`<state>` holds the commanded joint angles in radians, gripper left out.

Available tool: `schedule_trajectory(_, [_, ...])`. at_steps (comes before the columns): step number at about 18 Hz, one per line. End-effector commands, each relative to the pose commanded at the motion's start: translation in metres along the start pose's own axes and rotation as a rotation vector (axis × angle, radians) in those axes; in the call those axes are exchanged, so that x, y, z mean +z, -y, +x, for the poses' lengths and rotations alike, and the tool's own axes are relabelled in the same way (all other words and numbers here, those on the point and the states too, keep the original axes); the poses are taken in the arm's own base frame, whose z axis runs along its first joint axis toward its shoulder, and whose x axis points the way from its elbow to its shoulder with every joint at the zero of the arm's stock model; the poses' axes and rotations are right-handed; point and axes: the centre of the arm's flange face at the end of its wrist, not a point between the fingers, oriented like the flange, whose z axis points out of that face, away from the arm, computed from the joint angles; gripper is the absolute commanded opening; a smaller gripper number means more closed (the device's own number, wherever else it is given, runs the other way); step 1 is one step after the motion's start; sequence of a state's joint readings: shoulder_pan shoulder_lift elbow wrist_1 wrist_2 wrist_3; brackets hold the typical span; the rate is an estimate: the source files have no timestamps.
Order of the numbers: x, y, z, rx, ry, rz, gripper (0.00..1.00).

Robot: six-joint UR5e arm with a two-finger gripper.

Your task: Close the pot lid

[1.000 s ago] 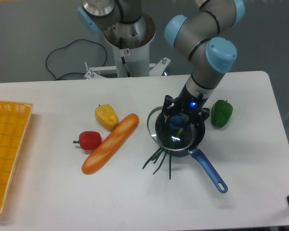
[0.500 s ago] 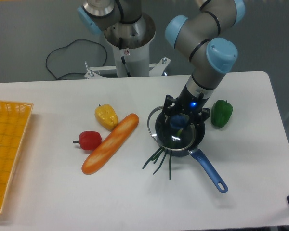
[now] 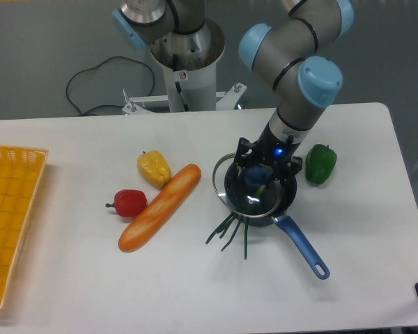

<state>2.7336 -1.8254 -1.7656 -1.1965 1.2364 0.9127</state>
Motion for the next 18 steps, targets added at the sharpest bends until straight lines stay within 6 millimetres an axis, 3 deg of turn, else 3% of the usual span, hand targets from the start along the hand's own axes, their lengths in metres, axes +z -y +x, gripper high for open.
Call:
schedule_trajectory(6, [0.0089,-0.0061,0.0014,0.009,-0.015,-0.011,0.60])
schedule_trajectory(18, [0.0047,-0.0041,-0.0020,0.009,-0.007,-0.007,0.60])
